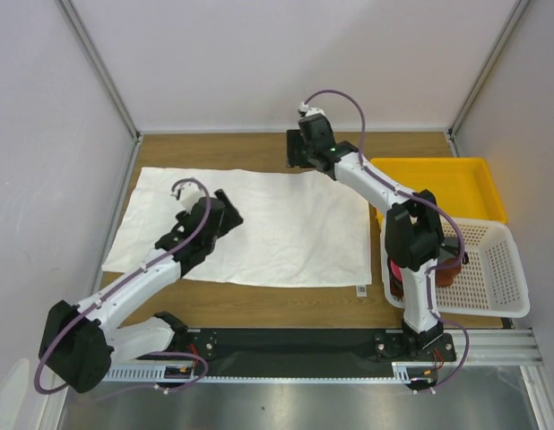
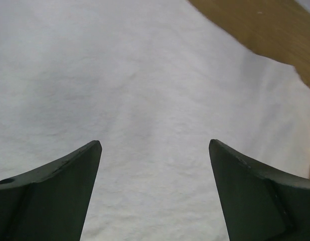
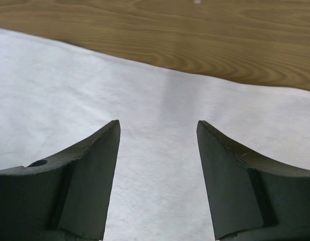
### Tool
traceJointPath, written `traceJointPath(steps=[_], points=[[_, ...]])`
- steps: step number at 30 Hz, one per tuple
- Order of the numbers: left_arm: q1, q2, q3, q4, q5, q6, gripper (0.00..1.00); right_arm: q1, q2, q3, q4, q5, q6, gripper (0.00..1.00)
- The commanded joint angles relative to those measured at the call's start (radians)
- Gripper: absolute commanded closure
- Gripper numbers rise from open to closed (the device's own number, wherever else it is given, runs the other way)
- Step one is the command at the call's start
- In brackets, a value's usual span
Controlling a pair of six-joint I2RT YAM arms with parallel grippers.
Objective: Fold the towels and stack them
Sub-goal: Flatten out the crumpled towel
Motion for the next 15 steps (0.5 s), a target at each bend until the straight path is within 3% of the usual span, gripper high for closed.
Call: traceJointPath(steps=[1,7,15], points=[[0.128,-0.042,-0.112,-0.055,-0.024,-0.081,0.06,0.069,0.072,0.094,-0.019,-0.022,-0.012,0.32],[0.402,-0.062,-0.193,0.019,0.108,-0.075,0.06,0.100,0.127,0.121,0.010,-0.049,0.045,0.32],[0.631,0.029,-0.241,0.103,0.234,-0.086,0.06,0.083,0.179,0.131,0.004,-0.028,0.052,0.31]])
